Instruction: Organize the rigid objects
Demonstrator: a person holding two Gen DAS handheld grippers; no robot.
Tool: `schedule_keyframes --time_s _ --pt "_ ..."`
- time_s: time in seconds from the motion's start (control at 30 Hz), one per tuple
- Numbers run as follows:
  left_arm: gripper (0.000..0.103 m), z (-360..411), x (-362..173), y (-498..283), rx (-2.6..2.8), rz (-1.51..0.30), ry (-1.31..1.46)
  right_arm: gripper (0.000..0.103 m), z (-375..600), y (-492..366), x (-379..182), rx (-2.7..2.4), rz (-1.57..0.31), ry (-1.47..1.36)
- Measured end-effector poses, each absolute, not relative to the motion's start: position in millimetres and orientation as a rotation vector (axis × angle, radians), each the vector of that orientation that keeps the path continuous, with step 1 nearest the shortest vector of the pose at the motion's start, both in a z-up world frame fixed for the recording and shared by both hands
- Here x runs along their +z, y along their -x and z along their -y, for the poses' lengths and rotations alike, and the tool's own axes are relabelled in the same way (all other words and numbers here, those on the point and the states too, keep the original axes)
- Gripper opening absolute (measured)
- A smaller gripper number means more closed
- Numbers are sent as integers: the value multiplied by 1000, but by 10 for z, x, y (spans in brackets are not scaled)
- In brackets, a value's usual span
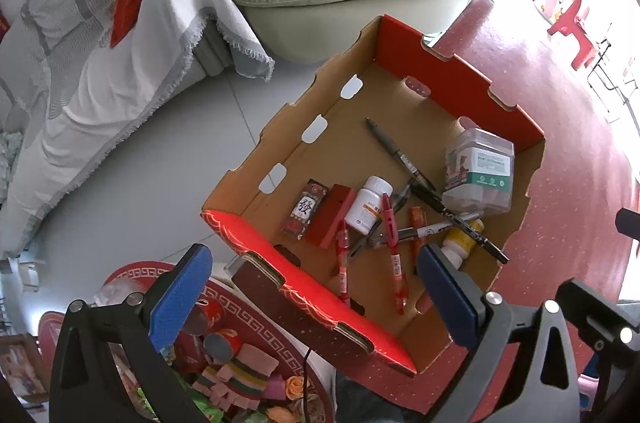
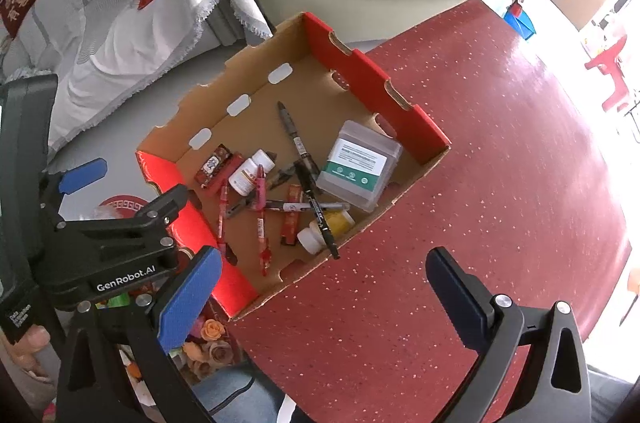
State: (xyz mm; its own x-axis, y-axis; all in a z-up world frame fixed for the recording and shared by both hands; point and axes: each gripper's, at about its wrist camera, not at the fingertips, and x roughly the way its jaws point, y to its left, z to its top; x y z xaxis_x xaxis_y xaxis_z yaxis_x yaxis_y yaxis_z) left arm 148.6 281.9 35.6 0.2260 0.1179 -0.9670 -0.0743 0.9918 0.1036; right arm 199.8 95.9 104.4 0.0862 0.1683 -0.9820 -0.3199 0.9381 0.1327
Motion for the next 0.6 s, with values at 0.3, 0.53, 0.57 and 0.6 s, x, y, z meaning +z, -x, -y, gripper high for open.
schedule_keyframes --time_s 0.3,0.53,0.57,0.6 --pt "102 -2810 339 -1476 135 -1340 -56 103 -1005 -2004 1039 371 -1442 141" --pt "102 -2793 335 -1484 130 -1347 -55 103 -1009 -2018 1047 373 -1444 138" --pt "102 -2790 334 -1485 130 -1347 -55 103 -1008 -2020 1047 374 -1444 139" --pt "102 -2789 333 -1484 131 -1347 -55 103 -1010 -2022 1045 375 -1444 141"
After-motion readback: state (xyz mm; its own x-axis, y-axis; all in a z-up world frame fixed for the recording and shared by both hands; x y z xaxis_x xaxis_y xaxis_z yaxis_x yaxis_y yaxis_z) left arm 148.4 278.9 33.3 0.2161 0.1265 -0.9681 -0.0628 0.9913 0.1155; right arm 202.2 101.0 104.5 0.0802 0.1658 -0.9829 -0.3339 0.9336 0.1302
